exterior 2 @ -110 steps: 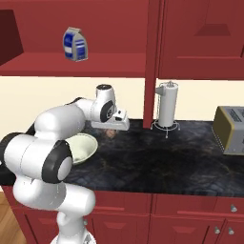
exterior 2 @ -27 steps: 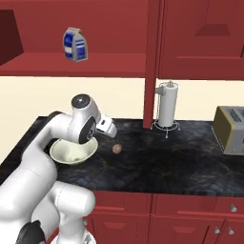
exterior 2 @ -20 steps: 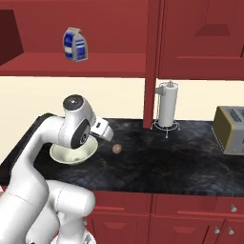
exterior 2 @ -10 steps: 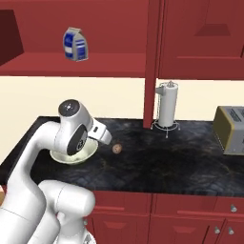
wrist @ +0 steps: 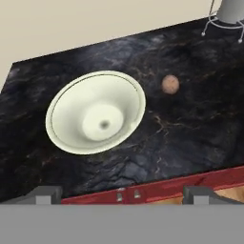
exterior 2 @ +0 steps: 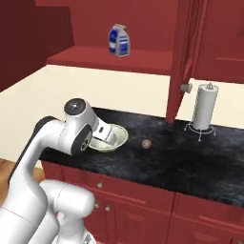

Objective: Pick the egg and butter from the fridge and place them by the bowl for mixing.

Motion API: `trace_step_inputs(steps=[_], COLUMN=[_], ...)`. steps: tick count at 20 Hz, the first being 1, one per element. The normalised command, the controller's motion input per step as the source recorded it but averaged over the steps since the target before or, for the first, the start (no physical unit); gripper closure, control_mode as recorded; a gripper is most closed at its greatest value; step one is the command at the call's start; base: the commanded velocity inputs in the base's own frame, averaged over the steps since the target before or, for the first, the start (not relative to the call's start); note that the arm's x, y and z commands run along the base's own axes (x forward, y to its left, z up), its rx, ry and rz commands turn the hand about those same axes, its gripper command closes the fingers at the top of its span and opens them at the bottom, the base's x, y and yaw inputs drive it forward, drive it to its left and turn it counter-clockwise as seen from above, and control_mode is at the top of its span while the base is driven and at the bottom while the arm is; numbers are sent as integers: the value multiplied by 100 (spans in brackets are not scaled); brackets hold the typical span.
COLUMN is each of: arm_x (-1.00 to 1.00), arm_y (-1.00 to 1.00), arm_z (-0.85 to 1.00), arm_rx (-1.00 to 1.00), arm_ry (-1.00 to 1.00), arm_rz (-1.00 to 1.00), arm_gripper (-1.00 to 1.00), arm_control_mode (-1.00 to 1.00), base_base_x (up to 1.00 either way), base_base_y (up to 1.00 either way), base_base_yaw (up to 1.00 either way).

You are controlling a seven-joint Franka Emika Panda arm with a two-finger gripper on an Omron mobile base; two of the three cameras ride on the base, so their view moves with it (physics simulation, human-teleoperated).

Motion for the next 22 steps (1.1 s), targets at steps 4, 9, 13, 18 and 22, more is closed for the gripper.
trace_step_inputs(steps=[4,9,13,18,22], arm_x=[0,0,0,0,0], arm_y=[0,0,0,0,0], arm_z=[0,0,0,0,0], arm_rx=[0,0,0,0,0], arm_ry=[0,0,0,0,0], arm_rz=[0,0,0,0,0], arm_gripper=[-100,-100,-100,-100,-100], arm_control_mode=[100,100,100,100,100], base_base_x=[-7,-4,-3,-3,9], base_base_y=[7,0,0,0,16], base_base_yaw=[99,100,100,100,83])
